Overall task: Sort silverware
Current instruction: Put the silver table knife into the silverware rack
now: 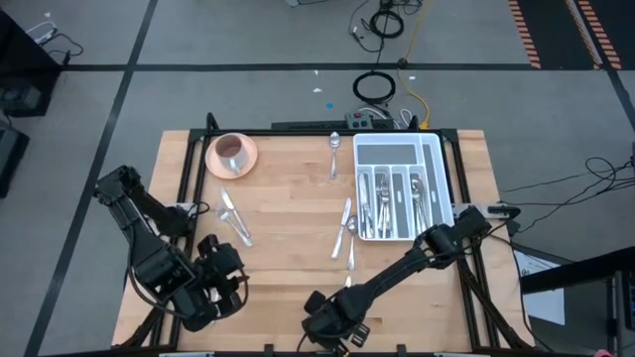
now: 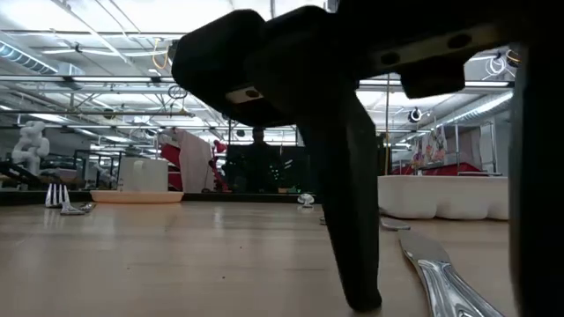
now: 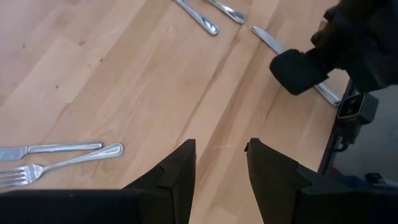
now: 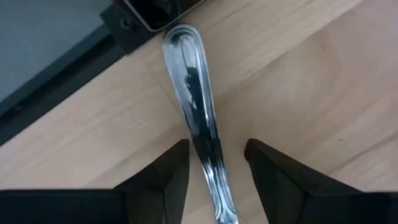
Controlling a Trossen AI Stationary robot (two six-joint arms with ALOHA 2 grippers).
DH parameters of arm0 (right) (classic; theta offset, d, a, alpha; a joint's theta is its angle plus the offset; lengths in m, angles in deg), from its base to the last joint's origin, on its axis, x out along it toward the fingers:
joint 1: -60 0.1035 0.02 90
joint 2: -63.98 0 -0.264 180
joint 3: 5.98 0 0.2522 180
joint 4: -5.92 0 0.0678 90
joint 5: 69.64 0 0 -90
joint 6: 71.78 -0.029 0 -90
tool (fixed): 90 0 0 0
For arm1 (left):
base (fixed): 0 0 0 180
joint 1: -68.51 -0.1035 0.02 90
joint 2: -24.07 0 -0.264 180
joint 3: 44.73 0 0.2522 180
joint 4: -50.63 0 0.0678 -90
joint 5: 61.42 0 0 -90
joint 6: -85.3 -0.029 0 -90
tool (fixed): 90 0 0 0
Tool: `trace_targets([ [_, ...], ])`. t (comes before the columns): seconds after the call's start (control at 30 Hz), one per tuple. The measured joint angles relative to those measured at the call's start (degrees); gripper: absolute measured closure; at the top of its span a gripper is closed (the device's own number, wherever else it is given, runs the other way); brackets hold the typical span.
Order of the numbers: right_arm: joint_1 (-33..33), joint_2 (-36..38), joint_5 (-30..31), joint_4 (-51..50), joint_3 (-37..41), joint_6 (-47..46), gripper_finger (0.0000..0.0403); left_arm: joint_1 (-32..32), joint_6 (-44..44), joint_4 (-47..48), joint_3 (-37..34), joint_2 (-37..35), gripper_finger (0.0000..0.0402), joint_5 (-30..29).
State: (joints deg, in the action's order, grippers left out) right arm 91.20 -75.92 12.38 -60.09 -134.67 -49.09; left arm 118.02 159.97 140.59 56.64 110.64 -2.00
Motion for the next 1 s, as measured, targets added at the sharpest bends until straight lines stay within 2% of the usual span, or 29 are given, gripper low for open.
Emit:
trace_targets([
  [0.13,0.14,-2.71,2.33,-0.47,-0.3,-1.02,0.0261,0.04,0.0,0.0,0.02,-0.01,0.0256,-0.99],
  [0.33,0.5,-3.38,3.63,-1.89,-0.42,-1.03,0.0369,0.08,-0.03,1.31,0.02,-0.02,0.0256,-1.01],
  [0.4,0.67,-3.38,3.66,-1.46,-0.4,-1.12,0.039,0.08,-0.03,1.36,0.02,-0.02,0.0256,-1.01],
  [0.7,0.54,-3.2,3.7,-1.87,-0.4,-5.44,0.04,0.89,-0.03,1.51,0.02,-0.02,0.0256,-1.05],
  [0.93,-1.34,2.0,4.9,-2.36,0.73,-11.62,0.0402,1.17,-0.05,1.55,0.02,-0.02,0.0256,-2.65],
  [1.0,-2.14,2.87,6.89,-3.64,0.86,-13.26,0.0402,1.17,-0.05,1.52,0.02,-0.02,0.0256,-2.76],
])
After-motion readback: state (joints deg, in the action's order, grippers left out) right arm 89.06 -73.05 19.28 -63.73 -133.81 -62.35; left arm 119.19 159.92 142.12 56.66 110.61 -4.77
